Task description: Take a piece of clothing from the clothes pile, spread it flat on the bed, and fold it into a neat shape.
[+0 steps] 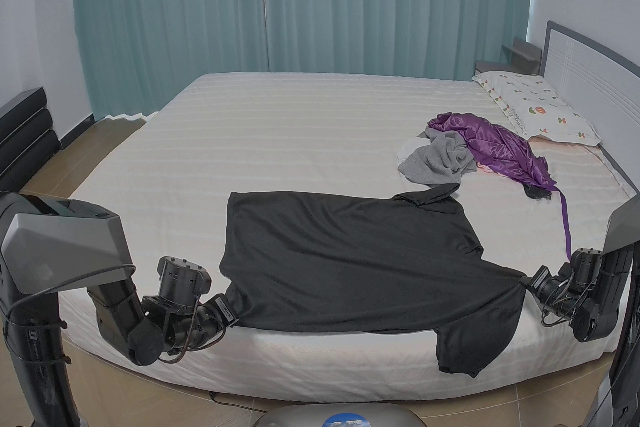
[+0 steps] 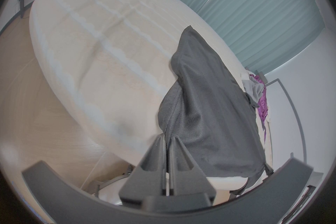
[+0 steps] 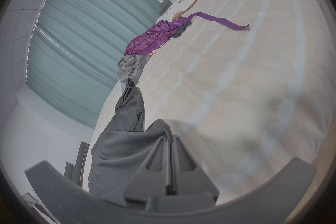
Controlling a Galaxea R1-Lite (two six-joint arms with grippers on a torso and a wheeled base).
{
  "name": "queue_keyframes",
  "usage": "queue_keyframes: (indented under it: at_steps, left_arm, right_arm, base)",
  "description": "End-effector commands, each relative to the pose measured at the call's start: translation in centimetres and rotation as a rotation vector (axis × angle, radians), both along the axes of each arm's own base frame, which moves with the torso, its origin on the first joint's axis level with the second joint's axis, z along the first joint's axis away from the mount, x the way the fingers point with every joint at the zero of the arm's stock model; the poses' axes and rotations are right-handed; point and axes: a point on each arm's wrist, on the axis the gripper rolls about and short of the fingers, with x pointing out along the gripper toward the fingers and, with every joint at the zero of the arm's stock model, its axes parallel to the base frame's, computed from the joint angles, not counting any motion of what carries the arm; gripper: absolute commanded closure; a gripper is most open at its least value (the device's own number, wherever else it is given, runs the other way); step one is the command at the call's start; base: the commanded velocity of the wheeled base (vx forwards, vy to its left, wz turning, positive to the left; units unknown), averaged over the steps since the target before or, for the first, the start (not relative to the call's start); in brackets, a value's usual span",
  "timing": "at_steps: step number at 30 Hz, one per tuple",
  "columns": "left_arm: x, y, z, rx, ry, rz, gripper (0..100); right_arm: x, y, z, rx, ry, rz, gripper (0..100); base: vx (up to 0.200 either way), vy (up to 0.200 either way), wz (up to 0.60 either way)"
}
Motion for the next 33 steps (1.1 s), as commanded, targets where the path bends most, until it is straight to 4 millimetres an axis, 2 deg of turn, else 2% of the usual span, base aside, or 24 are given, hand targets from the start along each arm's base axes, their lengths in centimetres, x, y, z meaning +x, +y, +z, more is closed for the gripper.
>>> queue_keyframes:
  at_steps: [1, 9, 13, 20, 27, 33]
  left_arm:
    - [-1.2, 1.6, 1.4, 0.034, 0.000, 0.006, 100]
    - [-2.4, 3.3, 3.5, 0.097, 0.027, -0.005, 100]
    - [-2.8, 4.3, 4.2, 0.137, 0.040, -0.012, 100]
    - [-3.5, 5.7, 5.0, 0.189, 0.081, -0.017, 100]
    - [-3.6, 5.7, 4.4, 0.200, 0.122, -0.029, 100]
    - [-3.3, 5.6, 3.0, 0.205, 0.169, -0.037, 100]
  right_arm:
    - [-0.1, 0.1, 0.1, 0.000, -0.003, 0.005, 100]
    - [-0.3, 0.5, 0.6, -0.001, -0.014, 0.017, 100]
    - [-1.0, 1.7, 1.4, 0.005, -0.011, 0.061, 100]
    - [-1.8, 3.4, 1.7, 0.007, 0.004, 0.118, 100]
    - [-3.1, 4.6, 1.2, -0.004, 0.062, 0.179, 100]
    - [-4.1, 5.1, 0.1, -0.058, 0.121, 0.247, 100]
  base:
    - [0.000, 0.000, 0.00]
    - [0.000, 0.000, 0.00]
    - [0.000, 0.000, 0.00]
    - [0.000, 0.000, 0.00]
    - [0.000, 0.000, 0.00]
    - [0.000, 0.000, 0.00]
